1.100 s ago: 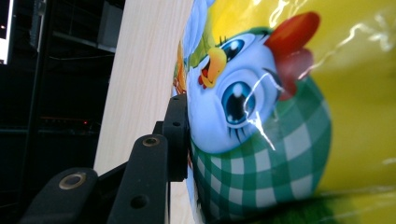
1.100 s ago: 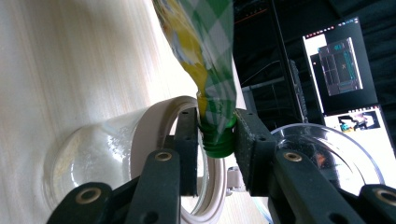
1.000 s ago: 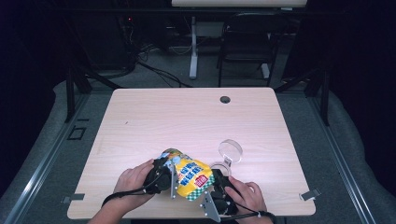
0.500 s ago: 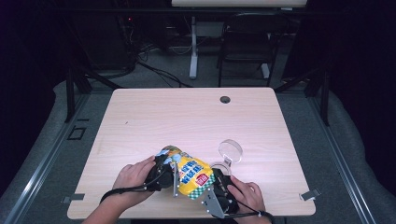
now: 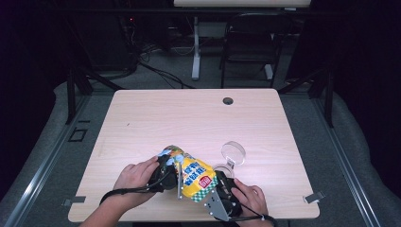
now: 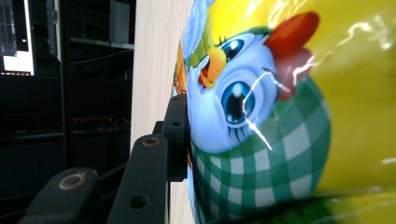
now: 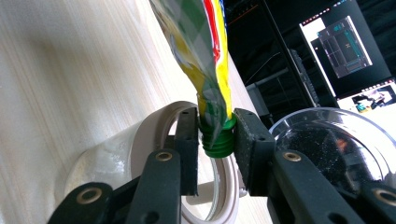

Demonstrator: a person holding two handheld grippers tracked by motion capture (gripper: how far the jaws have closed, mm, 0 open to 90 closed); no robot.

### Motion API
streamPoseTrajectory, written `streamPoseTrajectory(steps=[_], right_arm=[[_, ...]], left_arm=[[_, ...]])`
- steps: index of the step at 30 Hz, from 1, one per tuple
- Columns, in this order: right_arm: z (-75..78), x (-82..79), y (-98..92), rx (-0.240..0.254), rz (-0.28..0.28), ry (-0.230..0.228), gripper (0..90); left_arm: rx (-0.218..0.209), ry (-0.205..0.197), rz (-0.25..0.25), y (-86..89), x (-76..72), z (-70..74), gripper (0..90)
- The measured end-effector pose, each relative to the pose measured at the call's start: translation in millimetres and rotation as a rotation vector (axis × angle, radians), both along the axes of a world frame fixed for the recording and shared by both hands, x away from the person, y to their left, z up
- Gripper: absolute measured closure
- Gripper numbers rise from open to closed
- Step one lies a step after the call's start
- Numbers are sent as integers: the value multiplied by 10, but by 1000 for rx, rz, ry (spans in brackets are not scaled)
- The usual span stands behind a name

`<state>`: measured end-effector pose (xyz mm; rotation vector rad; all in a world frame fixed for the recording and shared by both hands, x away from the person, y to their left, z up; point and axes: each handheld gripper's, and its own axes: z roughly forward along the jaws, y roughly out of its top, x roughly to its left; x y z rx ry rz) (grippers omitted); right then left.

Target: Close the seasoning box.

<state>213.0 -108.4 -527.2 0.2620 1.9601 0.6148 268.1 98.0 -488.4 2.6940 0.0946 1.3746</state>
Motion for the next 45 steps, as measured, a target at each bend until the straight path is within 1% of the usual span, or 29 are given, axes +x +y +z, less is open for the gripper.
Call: streamPoseTrajectory(steps=[1, 2, 4, 6, 7, 12, 14, 16, 17, 18, 20, 21, 23, 24, 25, 27, 28, 30, 32, 34, 36, 37, 41, 42, 43, 44, 45], right_arm=[[1, -1, 0, 3, -2, 0, 716], [-2, -2, -1, 8, -2, -2, 716], [-8, -3, -1, 18, -4, -7, 716], [-9, -5, -4, 22, -9, -9, 716], [-11, -7, -5, 24, -11, -12, 716], [-20, -15, -2, 20, -18, -26, 716], [-25, -14, -4, 29, -18, -31, 716], [-26, -17, -6, 27, -22, -34, 716], [-26, -19, -4, 24, -26, -37, 716], [-31, -21, -4, 26, -28, -41, 716], [-33, -24, -2, 26, -32, -45, 716], [-37, -25, -1, 30, -34, -48, 716], [-46, -25, 3, 32, -34, -54, 716], [-51, -23, 3, 34, -33, -56, 715], [-55, -22, 4, 37, -35, -56, 715], [-62, -25, 9, 31, -41, -57, 716], [-73, -25, 15, 44, -39, -60, 715], [-79, -33, 18, 36, -48, -62, 715], [-95, -33, 23, 46, -48, -68, 715], [-105, -32, 23, 53, -54, -70, 715], [-116, -30, 27, 64, -55, -78, 715], [-115, -35, 28, 62, -64, -82, 715], [-114, -44, 32, 82, -78, -83, 715], [-114, -45, 33, 86, -80, -84, 715], [-114, -48, 35, 86, -84, -85, 715], [-112, -50, 35, 83, -87, -83, 715], [-116, -45, 34, 94, -83, -80, 715]], left_arm=[[0, 2, -3, -3, 0, 4, 680], [-3, -10, -10, -7, 1, 3, 680], [15, -16, -5, -21, -10, 21, 680], [18, -29, -11, -30, -10, 28, 680], [30, -32, -9, -37, -15, 38, 680], [40, -56, -18, -53, -18, 47, 680], [50, -59, -18, -62, -22, 58, 680], [59, -64, -16, -71, -28, 64, 679], [53, -76, -18, -74, -30, 61, 680], [64, -84, -19, -80, -34, 69, 680], [70, -91, -20, -85, -40, 72, 680], [75, -107, -25, -88, -43, 74, 680], [82, -116, -27, -93, -45, 77, 680], [92, -115, -27, -97, -47, 81, 680], [92, -117, -26, -99, -49, 78, 680], [105, -132, -30, -107, -52, 84, 680], [108, -134, -33, -110, -53, 85, 680], [118, -139, -35, -118, -55, 87, 680], [145, -148, -40, -129, -55, 102, 680], [136, -151, -36, -135, -59, 94, 680], [154, -163, -42, -148, -59, 112, 681], [154, -158, -40, -151, -61, 117, 681], [157, -164, -46, -160, -57, 138, 681], [165, -166, -52, -163, -53, 144, 681], [161, -164, -49, -163, -53, 142, 681], [168, -162, -52, -165, -50, 148, 681], [175, -163, -58, -169, -45, 154, 681]])
